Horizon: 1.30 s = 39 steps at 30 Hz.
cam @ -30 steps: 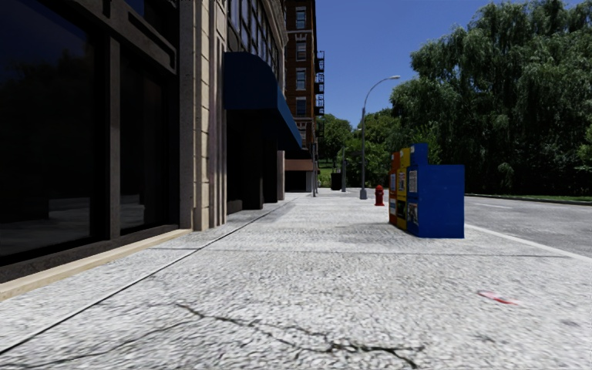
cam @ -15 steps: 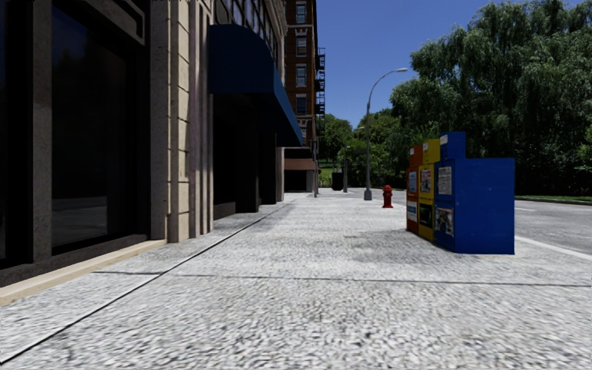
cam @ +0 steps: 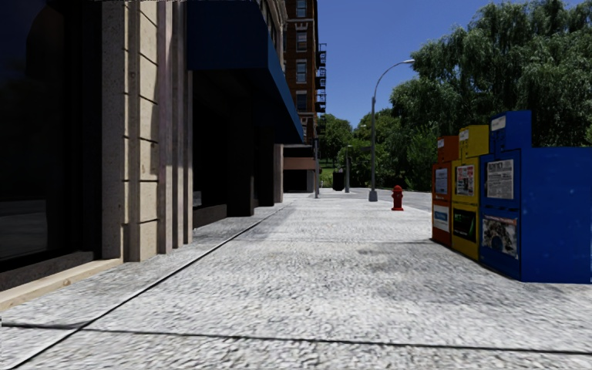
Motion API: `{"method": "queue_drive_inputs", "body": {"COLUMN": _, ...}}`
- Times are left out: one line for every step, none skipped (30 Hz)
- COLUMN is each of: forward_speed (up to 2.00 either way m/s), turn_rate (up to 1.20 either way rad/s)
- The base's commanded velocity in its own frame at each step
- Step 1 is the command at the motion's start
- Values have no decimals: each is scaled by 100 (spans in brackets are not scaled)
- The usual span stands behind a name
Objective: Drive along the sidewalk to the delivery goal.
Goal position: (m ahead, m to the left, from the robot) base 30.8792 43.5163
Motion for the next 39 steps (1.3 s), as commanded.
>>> {"method": "queue_drive_inputs", "body": {"forward_speed": 200, "turn_rate": 0}}
{"method": "queue_drive_inputs", "body": {"forward_speed": 200, "turn_rate": 0}}
{"method": "queue_drive_inputs", "body": {"forward_speed": 200, "turn_rate": 0}}
{"method": "queue_drive_inputs", "body": {"forward_speed": 200, "turn_rate": 0}}
{"method": "queue_drive_inputs", "body": {"forward_speed": 200, "turn_rate": 0}}
{"method": "queue_drive_inputs", "body": {"forward_speed": 200, "turn_rate": 0}}
{"method": "queue_drive_inputs", "body": {"forward_speed": 200, "turn_rate": 0}}
{"method": "queue_drive_inputs", "body": {"forward_speed": 200, "turn_rate": 0}}
{"method": "queue_drive_inputs", "body": {"forward_speed": 200, "turn_rate": 0}}
{"method": "queue_drive_inputs", "body": {"forward_speed": 200, "turn_rate": 0}}
{"method": "queue_drive_inputs", "body": {"forward_speed": 200, "turn_rate": 0}}
{"method": "queue_drive_inputs", "body": {"forward_speed": 200, "turn_rate": 0}}
{"method": "queue_drive_inputs", "body": {"forward_speed": 200, "turn_rate": 0}}
{"method": "queue_drive_inputs", "body": {"forward_speed": 200, "turn_rate": 0}}
{"method": "queue_drive_inputs", "body": {"forward_speed": 200, "turn_rate": 0}}
{"method": "queue_drive_inputs", "body": {"forward_speed": 200, "turn_rate": 0}}
{"method": "queue_drive_inputs", "body": {"forward_speed": 200, "turn_rate": 0}}
{"method": "queue_drive_inputs", "body": {"forward_speed": 200, "turn_rate": 0}}
{"method": "queue_drive_inputs", "body": {"forward_speed": 200, "turn_rate": 0}}
{"method": "queue_drive_inputs", "body": {"forward_speed": 200, "turn_rate": 0}}
{"method": "queue_drive_inputs", "body": {"forward_speed": 200, "turn_rate": 0}}
{"method": "queue_drive_inputs", "body": {"forward_speed": 200, "turn_rate": 0}}
{"method": "queue_drive_inputs", "body": {"forward_speed": 200, "turn_rate": 0}}
{"method": "queue_drive_inputs", "body": {"forward_speed": 200, "turn_rate": 0}}
{"method": "queue_drive_inputs", "body": {"forward_speed": 200, "turn_rate": 0}}
{"method": "queue_drive_inputs", "body": {"forward_speed": 200, "turn_rate": 0}}
{"method": "queue_drive_inputs", "body": {"forward_speed": 200, "turn_rate": 0}}
{"method": "queue_drive_inputs", "body": {"forward_speed": 200, "turn_rate": 0}}
{"method": "queue_drive_inputs", "body": {"forward_speed": 200, "turn_rate": 0}}
{"method": "queue_drive_inputs", "body": {"forward_speed": 200, "turn_rate": 0}}
{"method": "queue_drive_inputs", "body": {"forward_speed": 200, "turn_rate": 0}}
{"method": "queue_drive_inputs", "body": {"forward_speed": 200, "turn_rate": 0}}
{"method": "queue_drive_inputs", "body": {"forward_speed": 200, "turn_rate": 0}}
{"method": "queue_drive_inputs", "body": {"forward_speed": 200, "turn_rate": 0}}
{"method": "queue_drive_inputs", "body": {"forward_speed": 200, "turn_rate": 0}}
{"method": "queue_drive_inputs", "body": {"forward_speed": 200, "turn_rate": 0}}
{"method": "queue_drive_inputs", "body": {"forward_speed": 200, "turn_rate": 0}}
{"method": "queue_drive_inputs", "body": {"forward_speed": 200, "turn_rate": 0}}
{"method": "queue_drive_inputs", "body": {"forward_speed": 200, "turn_rate": 0}}
